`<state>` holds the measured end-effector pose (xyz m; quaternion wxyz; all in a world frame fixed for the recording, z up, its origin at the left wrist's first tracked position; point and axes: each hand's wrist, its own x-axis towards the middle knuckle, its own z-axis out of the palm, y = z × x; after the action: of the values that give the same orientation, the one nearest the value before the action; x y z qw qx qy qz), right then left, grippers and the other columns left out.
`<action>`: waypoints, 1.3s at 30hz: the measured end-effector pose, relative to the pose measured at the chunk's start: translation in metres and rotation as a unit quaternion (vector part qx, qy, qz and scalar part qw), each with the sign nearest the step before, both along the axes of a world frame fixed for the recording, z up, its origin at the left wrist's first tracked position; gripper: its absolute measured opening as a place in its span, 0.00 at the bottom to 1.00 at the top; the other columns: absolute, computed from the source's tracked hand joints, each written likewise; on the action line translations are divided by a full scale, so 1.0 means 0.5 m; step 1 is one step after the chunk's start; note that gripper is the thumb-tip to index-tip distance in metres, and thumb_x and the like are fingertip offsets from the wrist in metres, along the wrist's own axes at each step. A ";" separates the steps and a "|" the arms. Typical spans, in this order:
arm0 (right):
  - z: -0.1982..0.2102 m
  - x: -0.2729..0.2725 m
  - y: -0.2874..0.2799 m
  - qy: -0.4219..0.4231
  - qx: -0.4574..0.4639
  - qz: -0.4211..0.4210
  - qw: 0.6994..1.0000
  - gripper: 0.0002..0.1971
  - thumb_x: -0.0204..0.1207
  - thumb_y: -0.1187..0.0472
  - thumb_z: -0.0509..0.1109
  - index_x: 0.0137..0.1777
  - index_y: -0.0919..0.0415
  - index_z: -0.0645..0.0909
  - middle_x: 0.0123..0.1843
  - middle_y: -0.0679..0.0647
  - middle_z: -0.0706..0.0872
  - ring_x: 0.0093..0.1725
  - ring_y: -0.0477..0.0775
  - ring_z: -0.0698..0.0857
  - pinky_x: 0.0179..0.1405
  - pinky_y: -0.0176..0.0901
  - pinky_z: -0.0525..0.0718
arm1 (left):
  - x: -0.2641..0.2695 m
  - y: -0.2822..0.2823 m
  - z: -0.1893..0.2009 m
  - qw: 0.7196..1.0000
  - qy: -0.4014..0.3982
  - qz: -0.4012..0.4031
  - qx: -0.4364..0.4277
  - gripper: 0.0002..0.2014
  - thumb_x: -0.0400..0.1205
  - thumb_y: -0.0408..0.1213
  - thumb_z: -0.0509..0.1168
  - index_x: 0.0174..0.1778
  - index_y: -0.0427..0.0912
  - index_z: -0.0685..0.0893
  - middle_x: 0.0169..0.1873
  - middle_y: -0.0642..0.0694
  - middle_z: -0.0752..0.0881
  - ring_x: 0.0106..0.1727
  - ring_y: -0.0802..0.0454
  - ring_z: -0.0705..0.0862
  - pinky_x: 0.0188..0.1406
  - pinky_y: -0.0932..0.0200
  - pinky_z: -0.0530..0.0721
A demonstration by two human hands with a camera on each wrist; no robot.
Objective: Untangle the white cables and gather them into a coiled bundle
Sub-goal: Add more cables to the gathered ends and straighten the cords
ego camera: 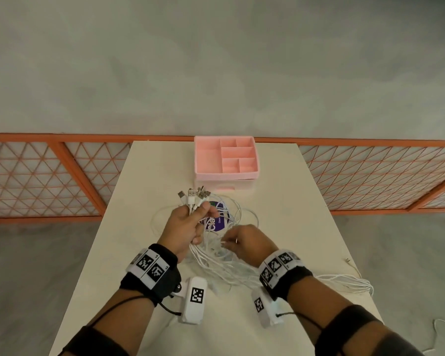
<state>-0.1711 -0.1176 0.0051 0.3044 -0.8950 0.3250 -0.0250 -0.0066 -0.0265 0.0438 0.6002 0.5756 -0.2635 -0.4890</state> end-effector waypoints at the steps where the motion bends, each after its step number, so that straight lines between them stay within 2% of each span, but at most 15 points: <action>1: 0.027 0.004 -0.008 -0.038 0.012 -0.010 0.999 0.08 0.80 0.56 0.71 0.51 0.56 0.90 0.47 0.48 0.91 0.45 0.47 0.87 0.50 0.41 0.83 | -0.003 -0.005 0.006 1.000 -0.012 -0.003 -0.015 0.14 0.88 0.43 0.63 0.50 0.34 0.88 0.49 0.44 0.92 0.19 0.56 0.62 0.17 0.65 0.64; 3: 0.082 0.011 -0.021 -0.115 0.045 -0.044 0.991 0.05 0.79 0.58 0.73 0.48 0.55 0.90 0.42 0.42 0.90 0.41 0.45 0.87 0.48 0.39 0.83 | -0.011 -0.017 0.015 0.999 -0.028 -0.014 -0.036 0.16 0.86 0.45 0.65 0.52 0.33 0.89 0.48 0.42 0.92 0.21 0.55 0.61 0.18 0.64 0.64; 5: 0.134 0.015 -0.032 -0.171 0.060 -0.082 0.980 0.04 0.79 0.59 0.73 0.44 0.55 0.89 0.37 0.42 0.90 0.37 0.44 0.86 0.43 0.38 0.83 | -0.019 -0.027 0.021 0.998 -0.016 -0.017 -0.050 0.21 0.81 0.49 0.68 0.54 0.31 0.89 0.40 0.38 0.86 0.22 0.54 0.61 0.18 0.63 0.63; 7: 0.186 0.016 -0.039 -0.218 0.059 -0.115 0.967 0.06 0.79 0.60 0.73 0.41 0.57 0.88 0.28 0.41 0.86 0.30 0.39 0.81 0.35 0.32 0.77 | -0.022 -0.037 0.026 0.998 0.005 -0.011 -0.056 0.21 0.81 0.48 0.69 0.56 0.31 0.87 0.41 0.41 0.88 0.22 0.55 0.61 0.19 0.63 0.63; 9: 0.230 0.012 -0.053 -0.277 0.064 -0.151 0.947 0.06 0.79 0.62 0.73 0.40 0.61 0.87 0.25 0.44 0.83 0.26 0.40 0.78 0.33 0.33 0.75 | -0.023 -0.045 0.027 0.998 0.010 -0.016 -0.055 0.15 0.85 0.44 0.66 0.54 0.35 0.88 0.43 0.43 0.91 0.20 0.56 0.62 0.18 0.64 0.63; 13: 0.300 0.002 -0.076 -0.389 0.095 -0.210 0.892 0.09 0.80 0.68 0.68 0.39 0.62 0.84 0.24 0.53 0.81 0.23 0.48 0.75 0.26 0.38 0.73 | -0.026 -0.043 0.004 0.999 0.003 -0.039 -0.035 0.12 0.86 0.41 0.66 0.49 0.36 0.89 0.38 0.46 0.87 0.21 0.56 0.61 0.18 0.64 0.60; 16: 0.353 -0.011 -0.094 -0.523 0.143 -0.269 0.796 0.10 0.84 0.71 0.60 0.43 0.62 0.77 0.23 0.55 0.77 0.19 0.50 0.72 0.19 0.34 0.69 | -0.026 -0.033 -0.023 0.999 -0.012 -0.050 0.003 0.13 0.85 0.41 0.68 0.46 0.32 0.89 0.34 0.44 0.86 0.19 0.56 0.62 0.17 0.64 0.60; 19: 0.395 -0.033 -0.122 -0.641 0.170 -0.336 0.669 0.09 0.86 0.68 0.56 0.45 0.61 0.74 0.24 0.55 0.78 0.20 0.53 0.73 0.21 0.36 0.69 | -0.019 -0.017 -0.051 0.998 -0.018 -0.038 0.051 0.17 0.83 0.40 0.70 0.49 0.25 0.87 0.37 0.43 0.87 0.19 0.55 0.63 0.17 0.64 0.61; 21: 0.395 -0.045 -0.138 -0.669 0.194 -0.365 0.617 0.08 0.86 0.65 0.54 0.47 0.61 0.74 0.26 0.56 0.78 0.22 0.54 0.74 0.22 0.38 0.70 | -0.016 -0.009 -0.061 0.998 -0.020 -0.019 0.063 0.18 0.83 0.40 0.70 0.50 0.23 0.85 0.38 0.41 0.87 0.19 0.55 0.63 0.18 0.64 0.62; 23: 0.366 -0.047 -0.141 -0.643 0.197 -0.378 0.636 0.09 0.86 0.65 0.55 0.48 0.60 0.75 0.28 0.56 0.79 0.22 0.54 0.75 0.22 0.38 0.71 | -0.015 -0.008 -0.058 0.998 -0.011 0.011 0.056 0.16 0.84 0.39 0.70 0.49 0.24 0.86 0.38 0.39 0.86 0.19 0.55 0.63 0.17 0.65 0.62; 28: 0.228 -0.011 -0.083 -0.401 0.222 -0.318 0.830 0.14 0.75 0.78 0.57 0.45 0.63 0.81 0.28 0.54 0.78 0.23 0.51 0.74 0.25 0.41 0.71 | -0.017 -0.030 0.009 1.000 0.017 0.022 -0.003 0.10 0.85 0.38 0.68 0.50 0.34 0.89 0.41 0.41 0.91 0.20 0.57 0.63 0.18 0.64 0.62; 31: 0.165 0.023 -0.019 -0.264 0.233 -0.205 0.914 0.08 0.76 0.72 0.67 0.49 0.63 0.86 0.30 0.47 0.81 0.24 0.41 0.75 0.27 0.35 0.73 | -0.021 -0.047 0.052 0.999 0.015 0.021 -0.043 0.10 0.84 0.38 0.68 0.52 0.34 0.88 0.44 0.42 0.93 0.19 0.58 0.63 0.18 0.64 0.62; 33: 0.143 0.039 0.011 -0.253 0.244 -0.145 0.925 0.02 0.77 0.67 0.72 0.47 0.64 0.86 0.31 0.41 0.85 0.26 0.37 0.78 0.30 0.29 0.75 | -0.022 -0.054 0.072 0.998 0.006 0.023 -0.064 0.09 0.85 0.37 0.68 0.51 0.36 0.90 0.45 0.40 0.93 0.18 0.58 0.64 0.18 0.63 0.62; 37: 0.147 0.050 0.022 -0.286 0.247 -0.143 0.915 0.05 0.79 0.66 0.73 0.45 0.69 0.85 0.34 0.57 0.88 0.25 0.37 0.79 0.29 0.28 0.75 | -0.010 -0.050 0.086 0.997 0.001 0.027 -0.075 0.09 0.86 0.37 0.67 0.51 0.37 0.90 0.49 0.40 0.93 0.18 0.58 0.63 0.17 0.63 0.63; 39: 0.162 0.053 0.021 -0.287 0.236 -0.142 0.917 0.05 0.78 0.69 0.72 0.41 0.68 0.84 0.32 0.53 0.86 0.23 0.37 0.77 0.25 0.27 0.73 | -0.006 -0.046 0.076 0.997 -0.005 0.022 -0.073 0.10 0.85 0.39 0.67 0.51 0.37 0.90 0.48 0.37 0.91 0.18 0.58 0.62 0.17 0.63 0.62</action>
<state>-0.1448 -0.1071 0.0861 0.5805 -0.6957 0.3438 -0.2466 -0.0095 -0.0493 0.0818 0.6494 0.5385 -0.2891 -0.4524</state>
